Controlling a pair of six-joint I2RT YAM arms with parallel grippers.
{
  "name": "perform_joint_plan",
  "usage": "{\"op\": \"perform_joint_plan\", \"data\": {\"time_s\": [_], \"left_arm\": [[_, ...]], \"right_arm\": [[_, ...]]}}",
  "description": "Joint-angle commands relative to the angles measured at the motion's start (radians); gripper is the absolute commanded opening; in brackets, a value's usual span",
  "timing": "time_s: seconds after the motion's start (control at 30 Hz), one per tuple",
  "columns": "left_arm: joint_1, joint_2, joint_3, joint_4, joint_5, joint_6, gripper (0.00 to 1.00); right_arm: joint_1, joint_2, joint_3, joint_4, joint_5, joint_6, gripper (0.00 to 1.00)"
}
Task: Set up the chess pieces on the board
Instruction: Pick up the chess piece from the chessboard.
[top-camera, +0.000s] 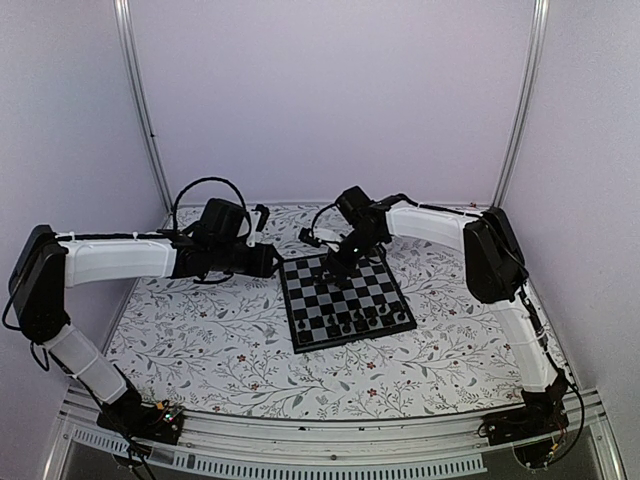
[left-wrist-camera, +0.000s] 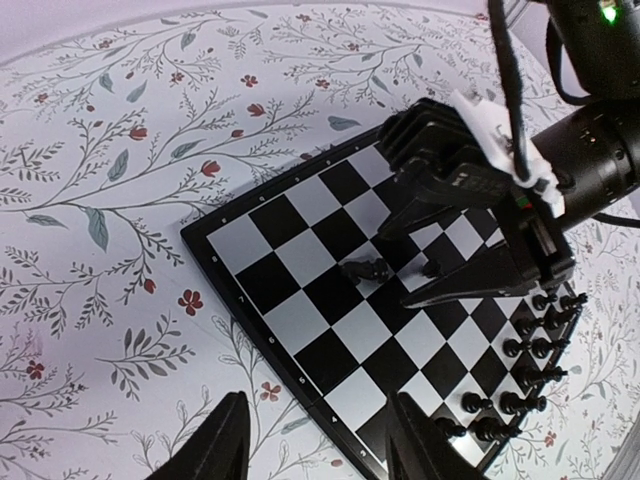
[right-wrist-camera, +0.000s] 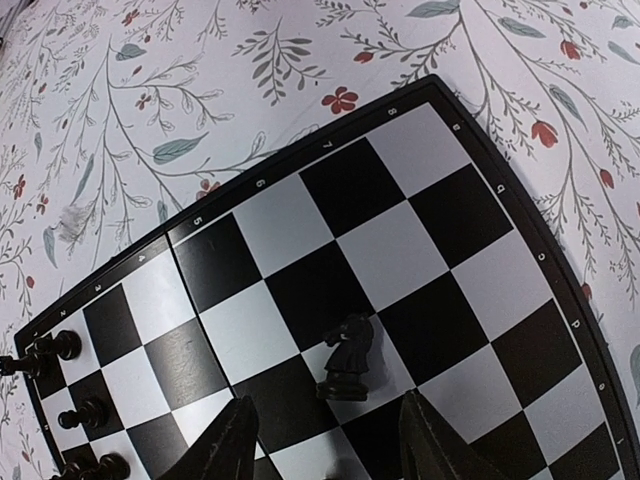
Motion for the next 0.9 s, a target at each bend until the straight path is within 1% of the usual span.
{"op": "perform_joint_plan", "data": {"time_s": [0.0, 0.3, 0.57, 0.63, 0.77, 0.87], "left_arm": [[0.016, -0.028, -0.011, 0.027, -0.001, -0.003, 0.48], [0.018, -0.025, -0.014, 0.03, 0.006, -0.003, 0.49], [0.019, -0.027, -0.017, 0.032, 0.011, -0.013, 0.49], [0.019, -0.028, -0.017, 0.032, 0.011, -0.014, 0.49], [0.019, -0.027, -0.019, 0.035, 0.013, -0.019, 0.49], [0.019, -0.023, -0.015, 0.042, 0.021, -0.025, 0.49]], "right_arm": [[0.007, 0.049, 0.049, -0.014, 0.021, 0.014, 0.51], [0.015, 0.086, 0.073, -0.013, 0.023, 0.019, 0.46], [0.018, 0.105, 0.073, -0.01, 0.023, 0.01, 0.39], [0.02, 0.107, 0.072, -0.011, 0.023, 0.008, 0.36], [0.024, 0.109, 0.072, -0.014, 0.023, 0.004, 0.25], [0.022, 0.101, 0.071, -0.017, 0.02, 0.003, 0.19]]}}
